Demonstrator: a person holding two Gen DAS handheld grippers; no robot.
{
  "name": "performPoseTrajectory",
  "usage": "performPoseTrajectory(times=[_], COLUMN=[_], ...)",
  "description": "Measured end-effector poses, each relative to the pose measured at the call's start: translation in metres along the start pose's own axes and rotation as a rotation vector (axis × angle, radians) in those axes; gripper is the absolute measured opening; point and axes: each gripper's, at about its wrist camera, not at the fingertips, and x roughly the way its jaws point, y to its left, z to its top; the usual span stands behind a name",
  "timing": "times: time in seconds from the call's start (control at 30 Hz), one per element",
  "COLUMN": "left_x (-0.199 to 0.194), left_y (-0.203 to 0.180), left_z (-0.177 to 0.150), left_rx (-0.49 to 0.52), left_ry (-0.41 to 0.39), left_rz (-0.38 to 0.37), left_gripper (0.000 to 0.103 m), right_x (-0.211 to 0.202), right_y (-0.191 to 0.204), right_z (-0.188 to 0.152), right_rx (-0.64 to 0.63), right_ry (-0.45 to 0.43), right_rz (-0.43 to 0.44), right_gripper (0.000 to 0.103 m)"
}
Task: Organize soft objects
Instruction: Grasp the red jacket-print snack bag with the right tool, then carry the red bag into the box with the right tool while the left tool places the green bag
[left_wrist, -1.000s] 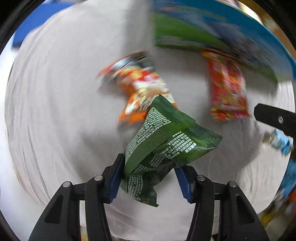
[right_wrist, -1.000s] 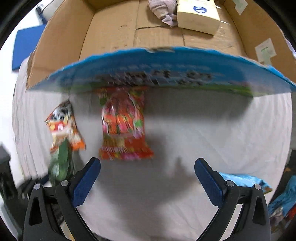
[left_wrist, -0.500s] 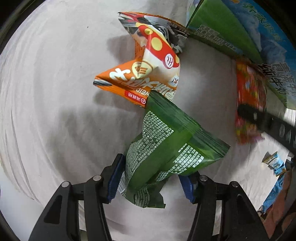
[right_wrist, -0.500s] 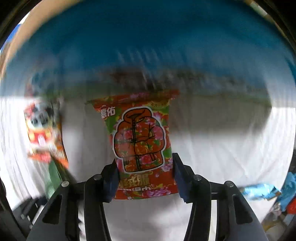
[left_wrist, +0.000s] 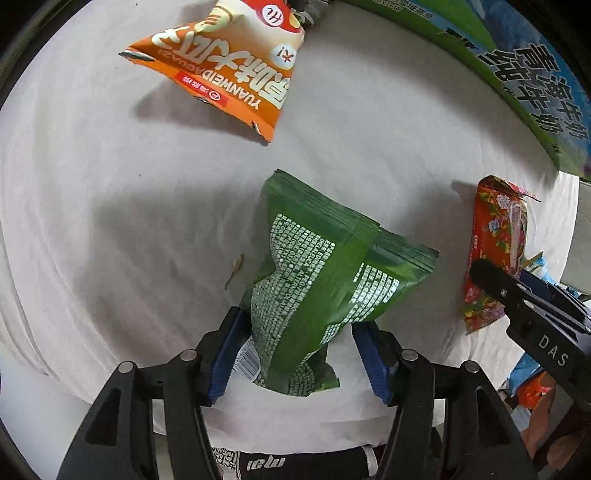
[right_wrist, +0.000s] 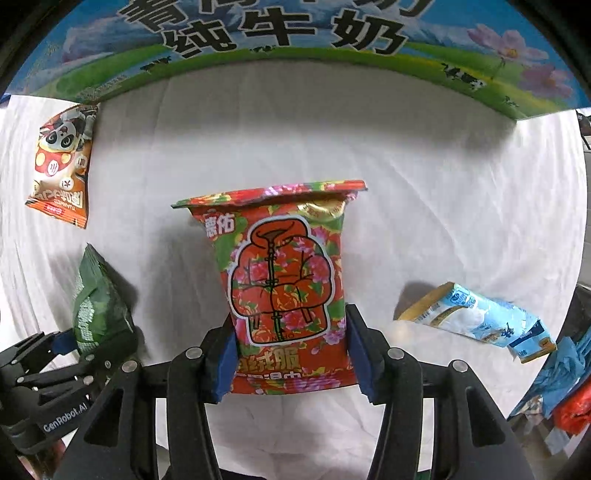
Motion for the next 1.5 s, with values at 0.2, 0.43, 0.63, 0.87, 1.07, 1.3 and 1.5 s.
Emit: performPoseTrajectory(times=[0.2, 0.43, 0.63, 0.87, 1.07, 1.3, 1.5], left_x=[-0.009, -0.027, -0.050, -0.079, -0.110, -0.057, -0.040], left_y=[0.003, -0.010, -0.030, -0.046, -0.054, -0.057, -0.075], left_z=[-0.006, -0.023, -0.026, -0.029, -0.033, -0.011, 0.004], left_rx=[0.014, 0.044, 0.070, 0.093, 0.136, 0.112, 0.183], left_ry=[0.012, -0.064, -0.164, -0.215, -0.256, -0.114, -0.092], left_rz=[-0.027, 0.014, 0.037, 0.009, -0.013, -0.045, 0.053], left_gripper=[0.058, 0.037, 0.028, 0.026, 0.025, 0.032, 0.042], right_x=[-0.013, -0.037, -0.053, -0.094, -0.117, -0.083, -0.065], right_y=[0.007, -0.015, -0.024, -0.029, -0.038, -0.066, -0.075], right_z=[0.010, 0.007, -0.011, -0.025, -0.038, -0.044, -0.045], right_rx=[0.020, 0.016, -0.014, -0.020, -0.010, 0.026, 0.056], right_ry=[-0.008, -0.027, -0.053, -0.107, -0.134, -0.104, -0.079], right_rz=[0.021, 0.010, 0.020, 0.055, 0.080, 0.062, 0.044], right_gripper=[0.059, 0.050, 0.048, 0.048, 0.048, 0.048, 0.048])
